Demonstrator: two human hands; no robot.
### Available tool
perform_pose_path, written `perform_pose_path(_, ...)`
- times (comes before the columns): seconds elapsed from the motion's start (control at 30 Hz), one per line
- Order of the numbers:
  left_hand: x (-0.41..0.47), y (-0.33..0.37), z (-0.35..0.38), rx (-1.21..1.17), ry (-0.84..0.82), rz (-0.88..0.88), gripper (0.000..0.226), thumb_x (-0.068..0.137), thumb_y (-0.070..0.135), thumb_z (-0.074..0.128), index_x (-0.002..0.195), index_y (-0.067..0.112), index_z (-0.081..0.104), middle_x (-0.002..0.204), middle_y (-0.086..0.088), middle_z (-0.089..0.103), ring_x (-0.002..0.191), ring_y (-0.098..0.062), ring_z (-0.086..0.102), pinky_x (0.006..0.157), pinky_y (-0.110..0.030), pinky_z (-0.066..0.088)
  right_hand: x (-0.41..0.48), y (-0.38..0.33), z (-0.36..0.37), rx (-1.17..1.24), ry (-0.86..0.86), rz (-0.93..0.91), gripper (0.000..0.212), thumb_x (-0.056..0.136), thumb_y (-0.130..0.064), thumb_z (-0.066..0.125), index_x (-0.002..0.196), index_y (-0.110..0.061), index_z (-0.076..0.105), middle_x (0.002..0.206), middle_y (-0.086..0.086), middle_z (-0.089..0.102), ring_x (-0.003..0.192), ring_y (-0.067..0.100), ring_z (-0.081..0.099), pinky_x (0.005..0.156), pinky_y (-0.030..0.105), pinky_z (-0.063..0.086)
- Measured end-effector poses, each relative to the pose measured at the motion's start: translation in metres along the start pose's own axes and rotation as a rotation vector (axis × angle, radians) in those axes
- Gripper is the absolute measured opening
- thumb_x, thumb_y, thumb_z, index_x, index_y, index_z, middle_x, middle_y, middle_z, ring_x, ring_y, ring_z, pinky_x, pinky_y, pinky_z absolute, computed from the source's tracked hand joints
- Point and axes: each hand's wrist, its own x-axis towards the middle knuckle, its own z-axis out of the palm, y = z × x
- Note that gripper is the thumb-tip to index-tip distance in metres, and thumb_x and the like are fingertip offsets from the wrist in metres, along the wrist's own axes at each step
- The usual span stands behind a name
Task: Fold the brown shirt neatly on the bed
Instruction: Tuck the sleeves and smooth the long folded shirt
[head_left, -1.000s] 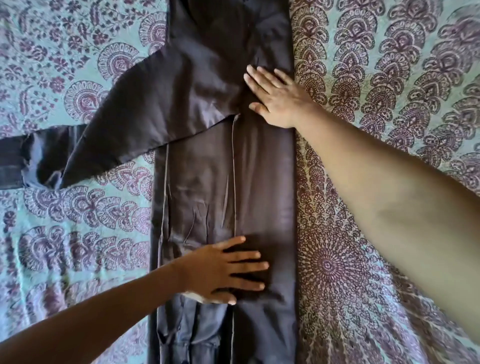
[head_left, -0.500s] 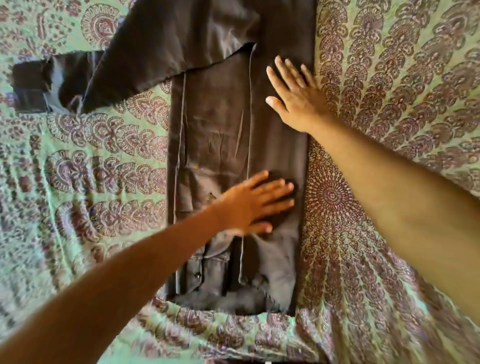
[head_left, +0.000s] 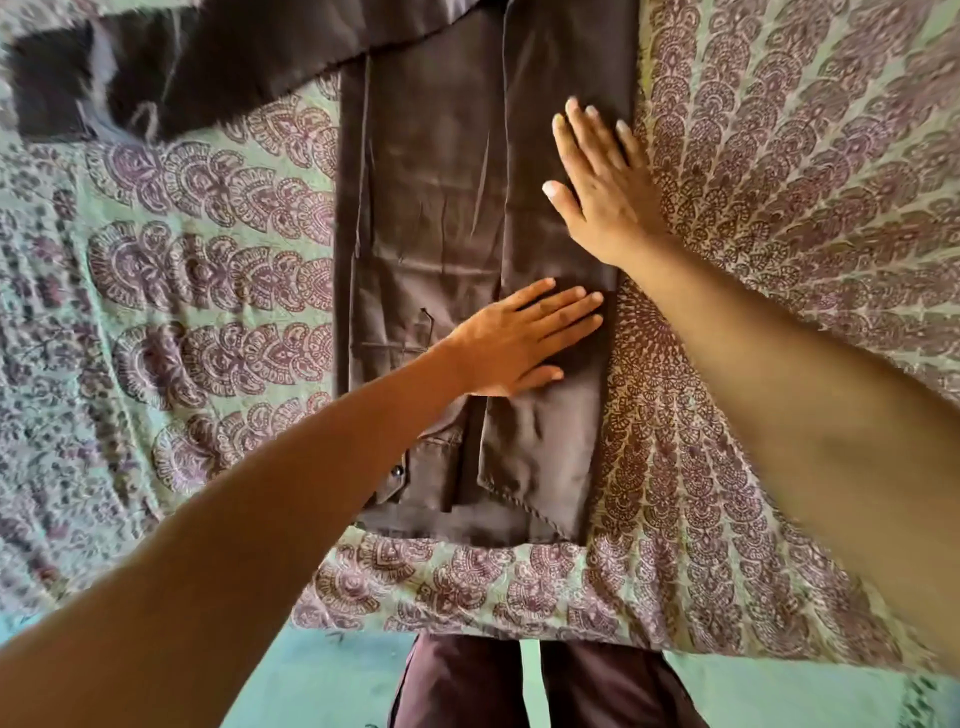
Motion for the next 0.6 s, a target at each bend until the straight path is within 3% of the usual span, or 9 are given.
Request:
perform_pose_path(0.17,-0.048,0.069,0.031,0.006,-0.073,0.29,0.065,0.092,0.053,0.019,0.146,0.018,0.022,0.154,-0.004,0.017,0.142,-0.021,0.021,0.114,-0.043,-0.004,0.003,0.0,-0.001,-0.04,-0.009,0.007,0.065,0.096,-0.046,0.022,0.148,-0.01,0.01,0.156,0.01,0.009,0.144,0.024,0.01,0.116,0.041,0.003)
perform_pose_path(0.33,-0.099,0.128,0.049,-0.163,-0.078,0.288,0.058,0.098,0.042,0.013,0.146,0.012,0.025,0.152,-0.004,0.03,0.141,-0.017,0.025,0.119,-0.04,-0.002,0.003,-0.001,-0.003,-0.054,-0.014,0.03,0.064,0.097,-0.044,0.027,0.148,-0.01,0.01,0.157,0.009,0.008,0.144,0.023,0.011,0.116,0.04,0.004)
perform_pose_path(0.4,-0.096,0.12,0.037,-0.267,0.002,0.219,0.056,0.098,0.042,0.016,0.145,0.013,0.026,0.152,-0.005,0.03,0.141,-0.018,0.026,0.119,-0.04,0.007,0.005,-0.002,-0.007,-0.037,-0.041,0.038,0.064,0.097,-0.042,0.031,0.148,-0.01,0.01,0.157,0.009,0.007,0.144,0.024,0.009,0.116,0.04,0.003)
perform_pose_path(0.47,-0.089,0.093,0.02,-0.424,0.178,0.077,0.05,0.097,0.038,0.031,0.14,0.013,0.038,0.147,-0.008,0.039,0.133,-0.022,0.039,0.114,-0.038,0.024,0.006,-0.006,-0.011,0.025,-0.052,0.072,0.063,0.097,-0.04,0.032,0.148,-0.008,0.012,0.156,0.011,0.01,0.144,0.024,0.01,0.115,0.041,0.004)
perform_pose_path(0.53,-0.087,0.052,0.0,-0.502,0.346,-0.136,0.038,0.094,0.028,0.044,0.126,0.012,0.057,0.132,-0.01,0.055,0.11,-0.026,0.058,0.097,-0.036,0.042,0.008,-0.015,-0.017,0.076,0.01,0.134,0.062,0.096,-0.04,0.031,0.146,-0.005,0.02,0.153,0.015,0.022,0.141,0.027,0.02,0.115,0.042,0.01)
perform_pose_path(0.6,-0.088,0.007,-0.016,-0.543,0.447,-0.389,0.034,0.091,0.025,0.044,0.114,0.012,0.064,0.116,-0.008,0.065,0.093,-0.027,0.064,0.08,-0.033,0.046,0.011,-0.029,-0.024,0.072,0.123,0.194,0.061,0.093,-0.04,0.03,0.142,-0.003,0.03,0.145,0.018,0.036,0.134,0.031,0.034,0.112,0.044,0.021)
